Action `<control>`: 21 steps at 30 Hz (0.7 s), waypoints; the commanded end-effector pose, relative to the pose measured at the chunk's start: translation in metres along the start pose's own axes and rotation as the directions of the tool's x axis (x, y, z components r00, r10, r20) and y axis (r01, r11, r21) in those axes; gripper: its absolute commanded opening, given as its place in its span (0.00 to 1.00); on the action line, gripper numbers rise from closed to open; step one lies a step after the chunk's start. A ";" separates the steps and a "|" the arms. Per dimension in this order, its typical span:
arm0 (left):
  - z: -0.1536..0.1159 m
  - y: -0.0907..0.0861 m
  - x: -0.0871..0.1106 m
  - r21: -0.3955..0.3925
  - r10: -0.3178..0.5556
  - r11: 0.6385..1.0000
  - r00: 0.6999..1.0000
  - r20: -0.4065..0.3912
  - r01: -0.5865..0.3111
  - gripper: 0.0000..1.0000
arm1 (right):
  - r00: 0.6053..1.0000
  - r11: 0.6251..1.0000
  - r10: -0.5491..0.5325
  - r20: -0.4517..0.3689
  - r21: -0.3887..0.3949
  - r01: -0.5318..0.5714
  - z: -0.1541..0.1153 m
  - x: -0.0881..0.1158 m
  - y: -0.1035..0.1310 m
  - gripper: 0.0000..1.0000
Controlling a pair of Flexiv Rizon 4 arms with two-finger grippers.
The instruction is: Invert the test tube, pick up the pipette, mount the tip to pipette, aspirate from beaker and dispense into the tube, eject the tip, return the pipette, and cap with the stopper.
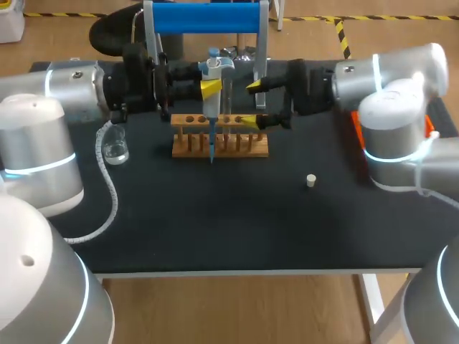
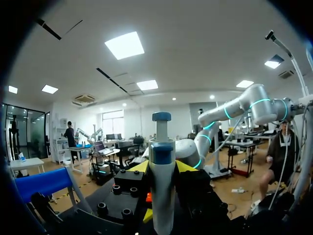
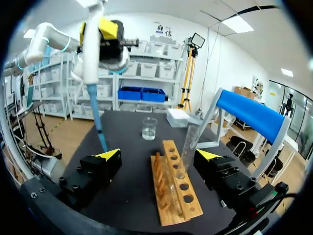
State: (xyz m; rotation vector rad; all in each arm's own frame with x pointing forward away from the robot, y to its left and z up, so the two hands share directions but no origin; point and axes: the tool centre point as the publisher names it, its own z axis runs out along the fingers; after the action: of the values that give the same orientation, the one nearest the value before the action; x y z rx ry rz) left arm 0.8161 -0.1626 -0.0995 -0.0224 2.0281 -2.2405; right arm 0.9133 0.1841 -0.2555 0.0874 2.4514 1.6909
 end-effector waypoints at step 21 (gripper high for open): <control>0.000 0.000 0.000 0.001 0.001 1.000 1.000 -0.001 -0.001 0.00 | 0.993 0.939 0.049 -0.103 -0.336 -0.081 -0.069 0.092 0.078 1.00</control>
State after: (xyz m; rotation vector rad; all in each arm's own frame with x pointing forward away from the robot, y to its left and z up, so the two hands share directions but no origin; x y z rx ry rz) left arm 0.8160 -0.1623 -0.0994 -0.0217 2.0297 -2.2395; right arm 0.8108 0.1584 -0.1671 0.0494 2.2181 2.1471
